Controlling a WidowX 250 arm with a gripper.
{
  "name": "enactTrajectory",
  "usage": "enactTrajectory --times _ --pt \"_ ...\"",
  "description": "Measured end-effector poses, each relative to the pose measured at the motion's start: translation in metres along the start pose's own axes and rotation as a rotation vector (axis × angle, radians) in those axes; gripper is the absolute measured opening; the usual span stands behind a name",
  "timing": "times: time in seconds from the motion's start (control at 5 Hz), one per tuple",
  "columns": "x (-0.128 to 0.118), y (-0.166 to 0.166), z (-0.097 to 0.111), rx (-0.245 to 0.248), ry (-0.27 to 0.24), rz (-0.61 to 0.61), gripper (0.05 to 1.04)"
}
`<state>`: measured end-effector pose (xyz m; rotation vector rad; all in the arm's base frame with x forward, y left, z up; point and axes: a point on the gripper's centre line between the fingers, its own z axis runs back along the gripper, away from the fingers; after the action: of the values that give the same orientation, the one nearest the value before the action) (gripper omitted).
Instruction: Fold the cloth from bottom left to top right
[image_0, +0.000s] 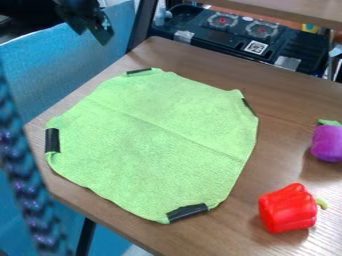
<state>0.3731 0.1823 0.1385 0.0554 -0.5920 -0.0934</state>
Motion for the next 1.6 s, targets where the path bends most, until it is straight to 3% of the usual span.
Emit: enactTrajectory --times 0.2,0.4,0.6,0.8,1.0,1.6 --pt "-0.028 -0.001 0.027 0.051 0.084 0.269 1.000" --pt "-0.064 -0.011 0.035 0.066 0.212 0.549 1.000" --pt "-0.097 -0.005 0.032 0.147 0.271 0.738 1.000" --pt "-0.128 0.001 0.027 0.207 0.286 0.835 1.000" --pt "-0.143 0.005 0.022 0.208 0.252 0.874 1.000" --pt "-0.162 0.002 0.002 0.175 0.300 0.900 1.000"
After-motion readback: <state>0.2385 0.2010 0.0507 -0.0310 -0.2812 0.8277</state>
